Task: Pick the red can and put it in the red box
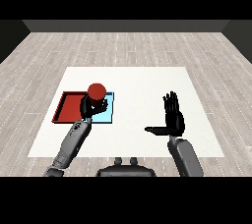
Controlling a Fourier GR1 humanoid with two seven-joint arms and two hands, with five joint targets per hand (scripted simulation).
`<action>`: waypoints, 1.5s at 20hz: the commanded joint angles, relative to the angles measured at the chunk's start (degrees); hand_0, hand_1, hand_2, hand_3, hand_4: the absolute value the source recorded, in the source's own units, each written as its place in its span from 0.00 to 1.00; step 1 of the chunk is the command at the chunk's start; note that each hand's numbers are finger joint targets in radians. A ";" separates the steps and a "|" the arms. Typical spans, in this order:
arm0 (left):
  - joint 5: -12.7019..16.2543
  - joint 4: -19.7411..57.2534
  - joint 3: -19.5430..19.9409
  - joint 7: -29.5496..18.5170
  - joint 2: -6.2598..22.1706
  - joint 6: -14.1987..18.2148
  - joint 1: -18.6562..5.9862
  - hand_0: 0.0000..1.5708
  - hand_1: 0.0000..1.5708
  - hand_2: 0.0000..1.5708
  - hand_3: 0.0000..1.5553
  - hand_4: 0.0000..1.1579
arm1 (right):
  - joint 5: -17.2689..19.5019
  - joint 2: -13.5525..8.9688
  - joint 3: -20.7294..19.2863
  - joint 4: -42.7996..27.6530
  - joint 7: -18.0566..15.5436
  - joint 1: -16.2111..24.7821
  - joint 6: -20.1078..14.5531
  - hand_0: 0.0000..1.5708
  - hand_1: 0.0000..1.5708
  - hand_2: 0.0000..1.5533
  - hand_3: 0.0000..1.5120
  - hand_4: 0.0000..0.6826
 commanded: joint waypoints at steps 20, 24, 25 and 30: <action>-12.68 54.51 7.27 14.95 20.16 -9.11 -13.61 0.60 0.60 0.54 0.43 0.77 | -2.23 0.15 -6.63 12.75 -5.87 0.99 5.05 0.00 0.00 0.00 0.00 0.00; -14.21 63.87 7.51 12.82 16.52 -7.37 -14.53 0.00 0.00 0.21 0.00 0.61 | -1.64 0.13 -7.26 16.18 -7.69 0.63 5.85 0.00 0.00 0.00 0.00 0.00; -14.54 65.04 6.92 12.83 14.45 -8.11 -15.24 0.61 0.61 0.58 0.00 0.63 | -1.99 0.55 -7.60 17.05 -7.56 -0.86 5.74 0.00 0.00 0.00 0.00 0.00; -16.27 70.10 5.83 10.78 16.70 -18.24 -17.93 0.00 0.00 0.00 0.00 0.48 | -2.40 -0.60 -9.81 18.92 -7.74 -3.44 6.47 0.00 0.00 0.00 0.00 0.00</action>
